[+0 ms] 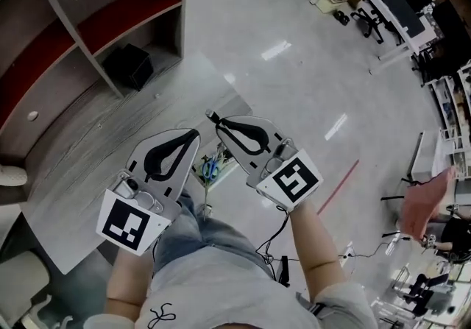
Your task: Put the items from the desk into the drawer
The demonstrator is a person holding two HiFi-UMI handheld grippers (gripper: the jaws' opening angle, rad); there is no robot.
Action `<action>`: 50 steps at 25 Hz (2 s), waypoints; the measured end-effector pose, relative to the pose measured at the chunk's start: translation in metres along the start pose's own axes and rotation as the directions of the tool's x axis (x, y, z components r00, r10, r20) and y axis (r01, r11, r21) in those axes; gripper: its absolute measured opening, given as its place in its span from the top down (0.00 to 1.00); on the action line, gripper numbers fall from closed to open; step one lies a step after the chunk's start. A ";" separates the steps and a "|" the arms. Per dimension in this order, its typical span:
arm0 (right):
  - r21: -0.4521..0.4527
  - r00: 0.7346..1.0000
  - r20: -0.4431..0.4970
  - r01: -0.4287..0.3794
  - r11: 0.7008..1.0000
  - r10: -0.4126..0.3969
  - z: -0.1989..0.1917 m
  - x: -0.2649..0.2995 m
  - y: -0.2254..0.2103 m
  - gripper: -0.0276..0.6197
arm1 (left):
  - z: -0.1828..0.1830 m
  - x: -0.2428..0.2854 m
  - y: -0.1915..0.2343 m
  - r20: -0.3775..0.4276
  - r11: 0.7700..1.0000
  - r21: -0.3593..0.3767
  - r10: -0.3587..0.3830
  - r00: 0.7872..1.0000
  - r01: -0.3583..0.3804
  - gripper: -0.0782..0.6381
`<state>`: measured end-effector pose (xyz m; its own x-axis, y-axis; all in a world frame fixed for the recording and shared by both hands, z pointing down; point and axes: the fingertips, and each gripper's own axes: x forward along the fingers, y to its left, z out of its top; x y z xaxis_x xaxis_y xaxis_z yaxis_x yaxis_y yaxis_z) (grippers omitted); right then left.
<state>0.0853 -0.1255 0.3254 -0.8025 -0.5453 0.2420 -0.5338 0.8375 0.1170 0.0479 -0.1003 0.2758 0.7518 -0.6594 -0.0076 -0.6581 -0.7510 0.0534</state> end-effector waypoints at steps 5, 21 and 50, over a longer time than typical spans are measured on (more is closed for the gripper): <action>0.041 0.998 0.027 0.056 0.998 -0.058 -0.007 -0.042 0.004 0.89 | -0.002 0.011 -0.034 0.004 0.999 0.011 -0.037 0.999 0.037 0.88; 0.030 0.986 -0.160 0.046 0.998 -0.040 -0.122 -0.062 0.026 0.89 | -0.015 0.013 -0.057 -0.029 1.000 0.009 -0.014 0.999 0.015 0.88; -0.127 0.781 -0.605 -0.286 0.950 0.154 -0.310 -0.003 0.064 0.89 | -0.046 -0.014 -0.025 -0.067 0.996 -0.002 0.092 0.994 -0.093 0.88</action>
<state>0.1361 -0.0592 0.6304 -0.5477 -0.2752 0.7901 -0.2436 0.9559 0.1641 0.0554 -0.0703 0.3208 0.6889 -0.7220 0.0640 -0.7248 -0.6867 0.0554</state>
